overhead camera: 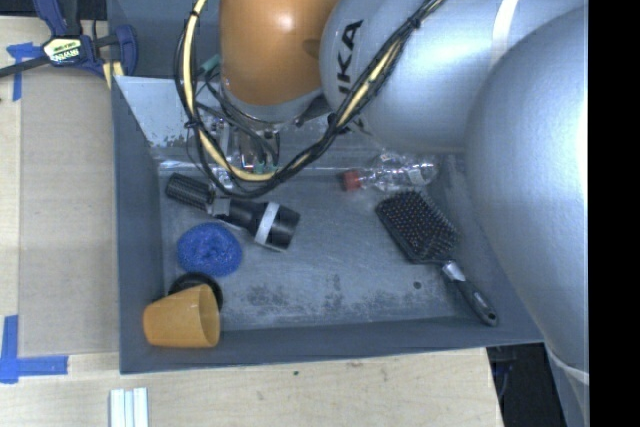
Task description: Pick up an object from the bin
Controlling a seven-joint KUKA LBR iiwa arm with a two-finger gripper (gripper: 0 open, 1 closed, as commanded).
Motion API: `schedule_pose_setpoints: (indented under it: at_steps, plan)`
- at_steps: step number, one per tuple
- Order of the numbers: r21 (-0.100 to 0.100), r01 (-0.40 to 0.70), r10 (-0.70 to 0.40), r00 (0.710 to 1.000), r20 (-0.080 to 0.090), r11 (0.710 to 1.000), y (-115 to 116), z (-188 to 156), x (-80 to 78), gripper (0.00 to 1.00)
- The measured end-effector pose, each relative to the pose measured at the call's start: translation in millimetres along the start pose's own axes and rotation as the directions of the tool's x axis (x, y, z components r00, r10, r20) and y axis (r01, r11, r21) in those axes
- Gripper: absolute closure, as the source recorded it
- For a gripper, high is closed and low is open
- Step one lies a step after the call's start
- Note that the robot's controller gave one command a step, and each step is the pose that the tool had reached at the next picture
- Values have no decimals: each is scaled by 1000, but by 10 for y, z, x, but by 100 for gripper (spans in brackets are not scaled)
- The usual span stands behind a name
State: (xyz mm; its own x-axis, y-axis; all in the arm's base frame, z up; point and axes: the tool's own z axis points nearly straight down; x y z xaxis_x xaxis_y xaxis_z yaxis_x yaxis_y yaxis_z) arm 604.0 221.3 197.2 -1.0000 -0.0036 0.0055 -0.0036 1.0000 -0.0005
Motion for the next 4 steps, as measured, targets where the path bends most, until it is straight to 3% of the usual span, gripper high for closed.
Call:
schedule_pose_setpoints:
  at_steps: [1, 2, 3, 4]
  plan:
    - [-2, -4, 4, 1000, 8, 1000, -15, -56, -19, 0]
    - [2, -127, 127, 992, -3, 992, -393, 1301, -200, 0]
    - [-5, -219, 219, 976, 12, 976, -303, 486, -146, 0]
    - [0, -225, 225, 974, 2, 974, -869, 953, -206, 0]
